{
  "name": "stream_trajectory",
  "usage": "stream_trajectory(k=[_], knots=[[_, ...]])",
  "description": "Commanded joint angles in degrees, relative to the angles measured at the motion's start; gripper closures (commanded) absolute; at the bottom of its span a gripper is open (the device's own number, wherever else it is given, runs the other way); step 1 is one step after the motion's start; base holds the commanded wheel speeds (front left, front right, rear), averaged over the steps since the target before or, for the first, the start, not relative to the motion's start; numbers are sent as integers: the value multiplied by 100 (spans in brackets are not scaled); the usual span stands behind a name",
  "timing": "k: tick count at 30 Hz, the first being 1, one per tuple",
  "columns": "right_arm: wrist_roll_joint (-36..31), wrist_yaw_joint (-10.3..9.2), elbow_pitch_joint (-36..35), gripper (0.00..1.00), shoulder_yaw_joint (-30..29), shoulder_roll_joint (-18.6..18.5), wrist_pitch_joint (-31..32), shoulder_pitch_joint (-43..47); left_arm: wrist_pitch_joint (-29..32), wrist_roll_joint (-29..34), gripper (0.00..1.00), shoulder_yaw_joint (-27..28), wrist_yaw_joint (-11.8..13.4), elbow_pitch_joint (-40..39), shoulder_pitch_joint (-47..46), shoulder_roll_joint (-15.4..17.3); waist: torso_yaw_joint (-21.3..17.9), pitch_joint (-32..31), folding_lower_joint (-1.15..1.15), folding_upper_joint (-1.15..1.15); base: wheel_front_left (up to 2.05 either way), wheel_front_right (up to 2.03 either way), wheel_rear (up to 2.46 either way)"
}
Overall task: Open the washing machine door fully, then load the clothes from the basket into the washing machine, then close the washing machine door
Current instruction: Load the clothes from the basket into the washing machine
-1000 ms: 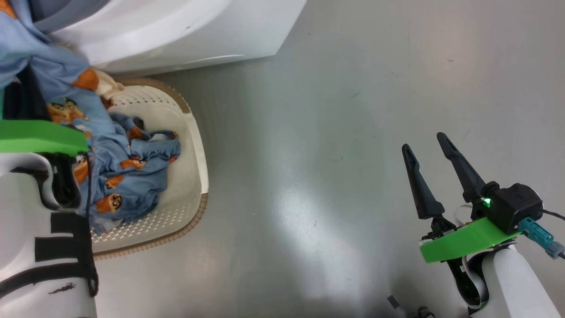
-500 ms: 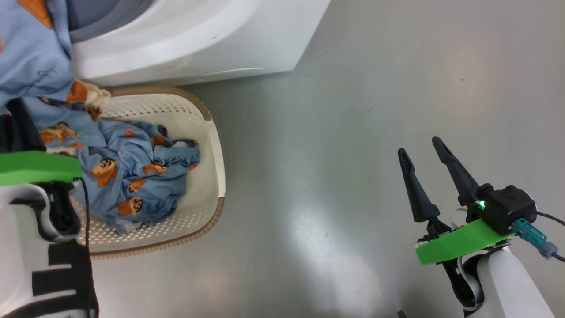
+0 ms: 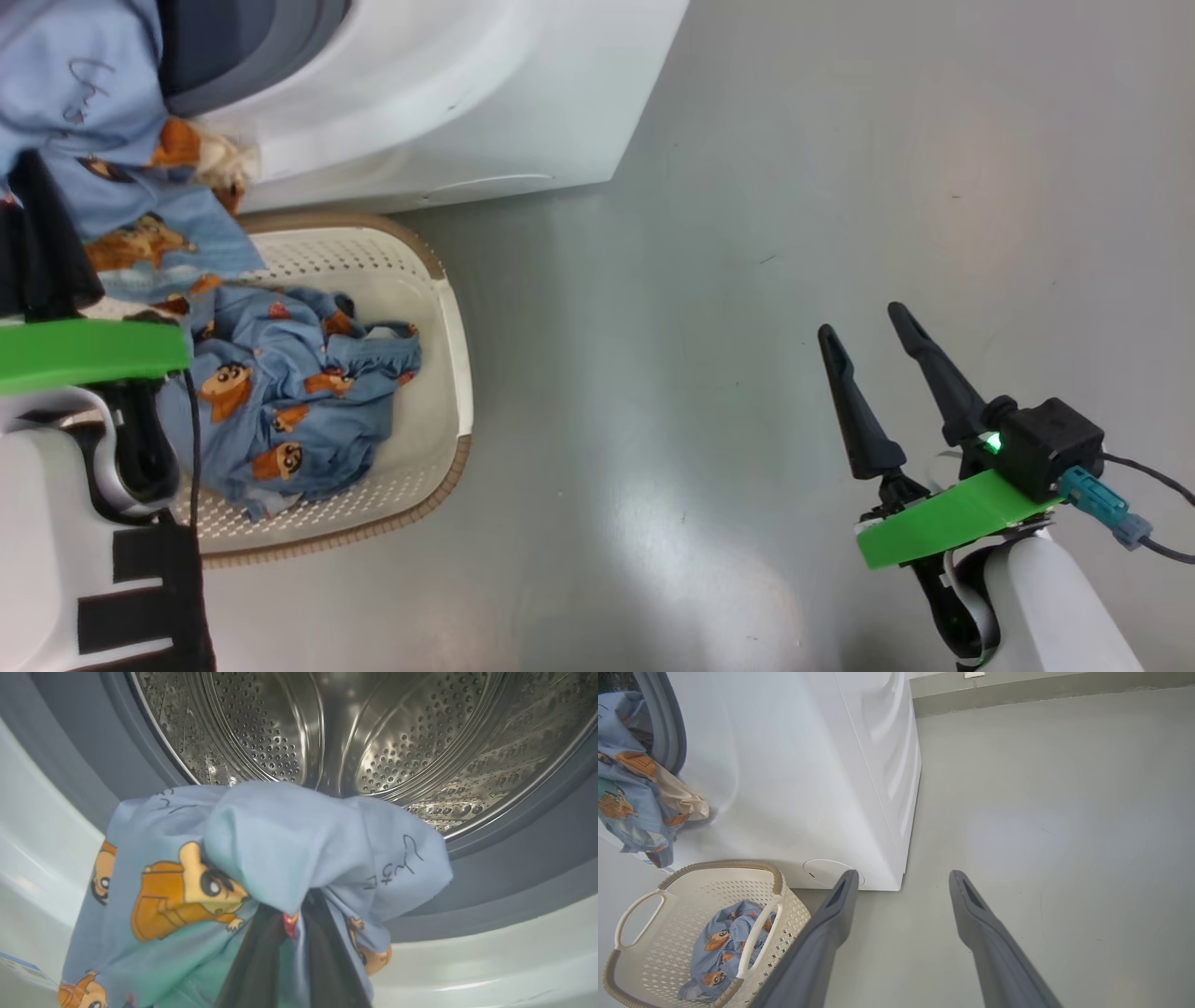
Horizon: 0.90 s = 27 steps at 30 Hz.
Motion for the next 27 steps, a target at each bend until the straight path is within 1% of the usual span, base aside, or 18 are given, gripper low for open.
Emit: stream_trajectory(k=[1, 4, 9, 14, 19, 25, 27], knots=[[76, 9, -82, 0, 144, 55, -27, 171, -35, 112, 100, 107, 30, -244, 179, 198, -72, -62, 1, 0, 0, 0, 0], [111, 9, -44, 0, 181, 117, -27, 181, -35, 250, 100, 115, 55, -325, 136, 198, -175, -122, 1, 0, 0, 0, 0], [169, 9, 19, 0, 247, 206, -27, 228, -35, 618, 100, 178, 16, -265, -88, 231, -391, -227, 1, 0, 0, 0, 0], [215, 9, 81, 0, 341, 257, -27, 321, -35, 887, 100, 219, -25, 45, -582, 463, -599, -336, 1, 0, 0, 0, 0], [252, 9, 127, 0, 439, 287, -27, 434, -35, 1052, 100, 332, -23, 539, -1093, 697, -807, -453, 1, 0, 0, 0, 0], [259, 9, 119, 0, 496, 301, -27, 574, -35, 1198, 100, 532, 65, 1206, -1652, 1038, -1035, -493, 1, 0, 0, 0, 0], [236, 9, 134, 0, 518, 282, -27, 671, -35, 1258, 100, 601, 98, 1613, -1963, 1209, -1119, -489, 1, 0, 0, 0, 0]])
